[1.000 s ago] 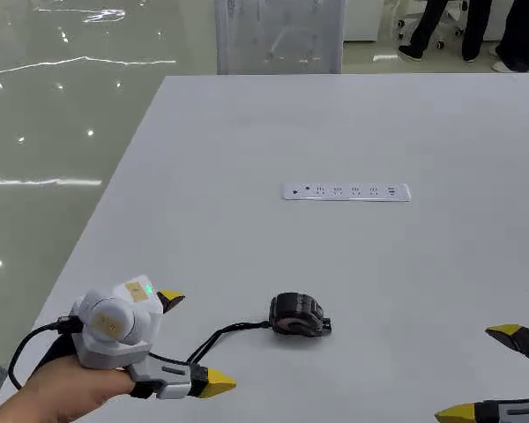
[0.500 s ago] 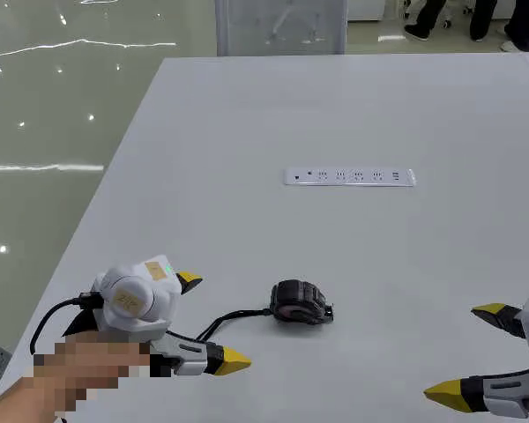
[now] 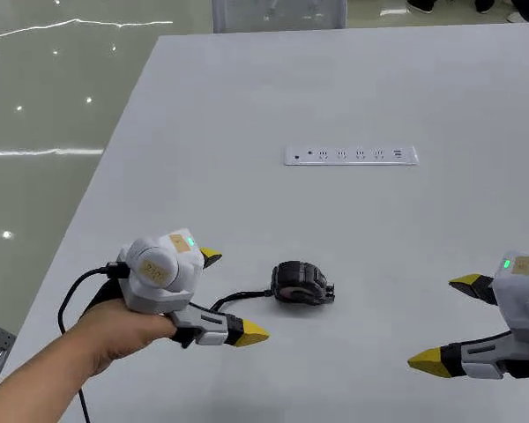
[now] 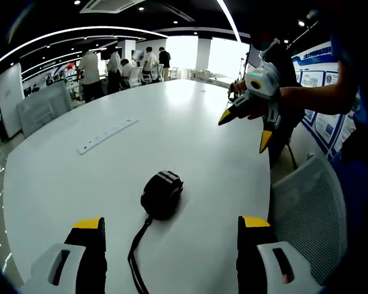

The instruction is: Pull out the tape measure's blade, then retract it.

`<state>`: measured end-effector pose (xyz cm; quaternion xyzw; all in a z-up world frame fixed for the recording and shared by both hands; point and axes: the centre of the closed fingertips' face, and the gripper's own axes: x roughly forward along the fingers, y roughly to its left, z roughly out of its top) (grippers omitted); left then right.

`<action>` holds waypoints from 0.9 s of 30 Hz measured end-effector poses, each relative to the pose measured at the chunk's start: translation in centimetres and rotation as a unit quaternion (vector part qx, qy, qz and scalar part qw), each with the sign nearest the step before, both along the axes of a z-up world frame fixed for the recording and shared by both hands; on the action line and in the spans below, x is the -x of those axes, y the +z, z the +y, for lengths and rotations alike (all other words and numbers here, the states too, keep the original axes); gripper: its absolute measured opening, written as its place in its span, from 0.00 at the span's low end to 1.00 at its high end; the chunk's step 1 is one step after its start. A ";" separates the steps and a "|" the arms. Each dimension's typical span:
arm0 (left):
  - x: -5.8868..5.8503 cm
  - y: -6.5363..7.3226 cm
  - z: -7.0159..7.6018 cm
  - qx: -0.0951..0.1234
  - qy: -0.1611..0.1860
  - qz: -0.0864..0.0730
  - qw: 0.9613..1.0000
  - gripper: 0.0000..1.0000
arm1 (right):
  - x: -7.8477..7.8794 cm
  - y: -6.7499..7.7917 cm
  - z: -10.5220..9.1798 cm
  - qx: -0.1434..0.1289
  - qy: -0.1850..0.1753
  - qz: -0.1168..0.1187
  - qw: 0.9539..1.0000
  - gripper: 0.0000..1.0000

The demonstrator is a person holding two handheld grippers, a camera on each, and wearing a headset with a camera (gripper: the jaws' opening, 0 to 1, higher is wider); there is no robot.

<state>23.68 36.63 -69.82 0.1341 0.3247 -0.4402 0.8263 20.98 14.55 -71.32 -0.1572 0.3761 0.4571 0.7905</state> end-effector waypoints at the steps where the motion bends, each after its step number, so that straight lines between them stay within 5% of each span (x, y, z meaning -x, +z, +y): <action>1: -0.1 0.0 -0.2 0.002 -0.001 0.000 1.000 0.85 | -0.1 0.0 0.1 0.000 0.002 0.000 1.000 0.83; 27: -1.8 -2.6 -4.2 -0.016 -0.058 0.009 0.998 0.80 | -2.2 -2.3 3.9 0.005 0.078 0.000 0.997 0.79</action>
